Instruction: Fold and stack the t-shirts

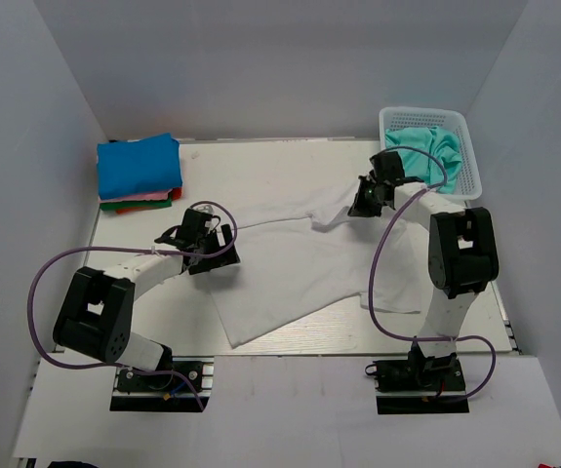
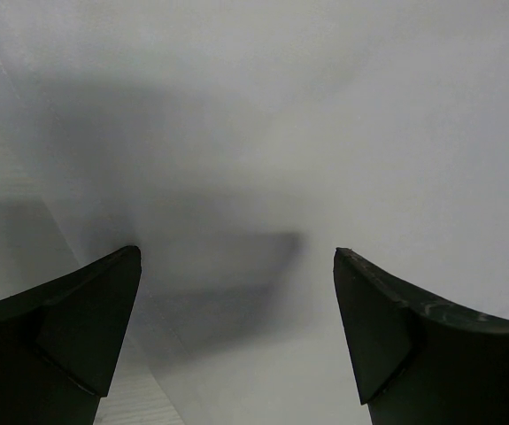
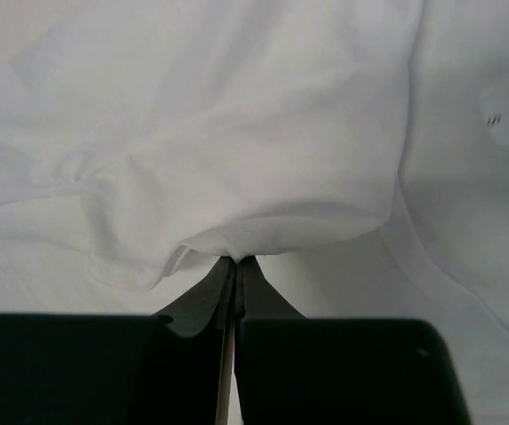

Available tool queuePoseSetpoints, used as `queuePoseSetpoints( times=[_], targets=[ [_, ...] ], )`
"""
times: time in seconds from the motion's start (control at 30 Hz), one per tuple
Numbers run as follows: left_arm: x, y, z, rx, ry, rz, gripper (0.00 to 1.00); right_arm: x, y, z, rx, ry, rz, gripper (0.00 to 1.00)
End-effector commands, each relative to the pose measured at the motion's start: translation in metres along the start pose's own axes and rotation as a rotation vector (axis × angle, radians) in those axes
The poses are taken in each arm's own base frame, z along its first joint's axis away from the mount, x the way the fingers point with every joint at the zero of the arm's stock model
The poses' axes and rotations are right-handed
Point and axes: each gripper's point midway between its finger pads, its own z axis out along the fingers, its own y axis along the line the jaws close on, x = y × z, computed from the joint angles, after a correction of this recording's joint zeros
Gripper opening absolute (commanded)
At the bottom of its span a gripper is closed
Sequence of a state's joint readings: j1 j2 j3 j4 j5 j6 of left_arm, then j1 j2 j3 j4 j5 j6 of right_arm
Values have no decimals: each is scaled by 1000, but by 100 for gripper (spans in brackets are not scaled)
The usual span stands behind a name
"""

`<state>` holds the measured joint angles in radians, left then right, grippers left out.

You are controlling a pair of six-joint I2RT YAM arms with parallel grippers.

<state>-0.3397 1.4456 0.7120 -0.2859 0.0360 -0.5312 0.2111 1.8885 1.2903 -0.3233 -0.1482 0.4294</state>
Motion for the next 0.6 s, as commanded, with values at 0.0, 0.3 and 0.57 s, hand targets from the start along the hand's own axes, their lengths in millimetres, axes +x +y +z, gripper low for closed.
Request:
queuePoseSetpoints(
  times=[0.0,0.3,0.57],
  targets=[
    [0,11,-1,-59,4,10,100,-58,27,-9,-70,-186,-102,0],
    [-12,7,-3,-63,-11,40,100,-206,65,23,-82,-505,-69,0],
    [-25,8,-3,-112,5,50,100,-278,90,30,-166,-731,-33,90]
  ],
)
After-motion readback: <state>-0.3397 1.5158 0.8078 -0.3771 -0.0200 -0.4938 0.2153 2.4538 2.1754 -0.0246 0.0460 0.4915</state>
